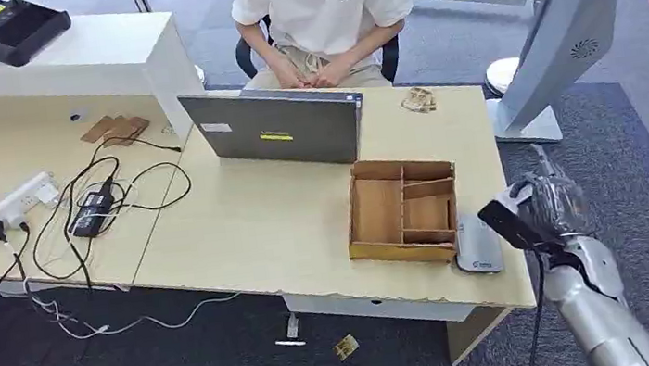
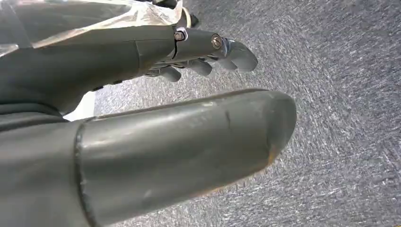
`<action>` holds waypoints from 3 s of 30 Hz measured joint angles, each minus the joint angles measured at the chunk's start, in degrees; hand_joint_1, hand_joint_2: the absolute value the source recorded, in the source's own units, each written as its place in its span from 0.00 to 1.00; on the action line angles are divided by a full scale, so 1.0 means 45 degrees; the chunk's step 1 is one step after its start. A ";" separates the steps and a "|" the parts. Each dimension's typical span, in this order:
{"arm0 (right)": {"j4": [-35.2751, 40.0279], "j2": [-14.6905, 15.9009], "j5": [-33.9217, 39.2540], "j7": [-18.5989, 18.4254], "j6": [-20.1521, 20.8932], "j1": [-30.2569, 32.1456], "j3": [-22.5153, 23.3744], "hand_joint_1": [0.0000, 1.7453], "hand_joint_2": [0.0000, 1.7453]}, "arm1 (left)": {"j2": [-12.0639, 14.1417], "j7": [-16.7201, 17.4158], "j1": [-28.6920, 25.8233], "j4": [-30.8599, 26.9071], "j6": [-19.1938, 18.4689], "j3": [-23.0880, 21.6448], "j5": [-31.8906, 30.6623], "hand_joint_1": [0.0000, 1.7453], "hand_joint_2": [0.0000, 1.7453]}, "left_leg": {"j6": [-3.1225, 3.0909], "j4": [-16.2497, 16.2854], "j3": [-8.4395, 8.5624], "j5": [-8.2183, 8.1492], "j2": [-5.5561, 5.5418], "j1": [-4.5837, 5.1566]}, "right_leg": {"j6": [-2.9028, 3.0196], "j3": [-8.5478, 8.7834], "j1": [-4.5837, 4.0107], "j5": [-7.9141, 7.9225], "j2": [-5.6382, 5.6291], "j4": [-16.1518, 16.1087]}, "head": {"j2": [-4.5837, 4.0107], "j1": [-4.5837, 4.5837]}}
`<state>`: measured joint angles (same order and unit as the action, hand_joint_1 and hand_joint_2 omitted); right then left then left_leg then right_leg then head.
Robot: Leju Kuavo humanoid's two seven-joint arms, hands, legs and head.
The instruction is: Pass the card to the sensor for recognition and then transmit it.
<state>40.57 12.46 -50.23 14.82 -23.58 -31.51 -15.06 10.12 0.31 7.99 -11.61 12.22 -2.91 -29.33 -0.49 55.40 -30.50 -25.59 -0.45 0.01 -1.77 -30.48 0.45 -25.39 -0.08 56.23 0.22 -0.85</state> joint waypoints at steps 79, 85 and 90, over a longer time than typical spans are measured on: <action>0.3191 -0.0204 0.2161 -0.1627 0.0845 -0.0256 -0.0903 1.00 1.00 | -0.0024 0.0146 0.0093 0.0000 -0.0233 0.0029 -0.0831 0.00 0.00 | 0.0001 -0.0001 -0.0001 0.0002 0.0007 0.0001 | 0.0004 -0.0001 0.0000 0.0005 0.0000 0.0004 | 0.0000 0.0000; 0.3148 -0.0538 0.1261 -0.1478 0.1706 -0.1165 -0.0957 1.00 1.00 | -0.0063 0.0344 0.0567 -0.0010 -0.0744 -0.0015 -0.1481 0.00 0.00 | 0.0005 -0.0001 -0.0005 0.0006 0.0003 -0.0001 | 0.0008 -0.0002 -0.0001 0.0008 0.0000 0.0013 | 0.0000 0.0000; 0.2145 -0.1059 0.0762 -0.0781 0.2195 -0.2313 -0.1117 1.00 1.00 | -0.0078 0.0457 0.0980 -0.0029 -0.1176 -0.0131 -0.1953 0.00 0.00 | 0.0012 -0.0002 -0.0009 0.0012 0.0002 -0.0002 | 0.0009 -0.0008 -0.0002 0.0009 0.0000 0.0022 | 0.0000 0.0005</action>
<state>50.22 7.69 -46.80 11.30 -13.70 -41.92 -20.09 9.77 2.36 12.40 -11.74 6.93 -3.50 -38.12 -0.44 55.40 -30.54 -25.53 -0.44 0.00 -1.72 -30.52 0.44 -25.34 -0.08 56.33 0.22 -0.83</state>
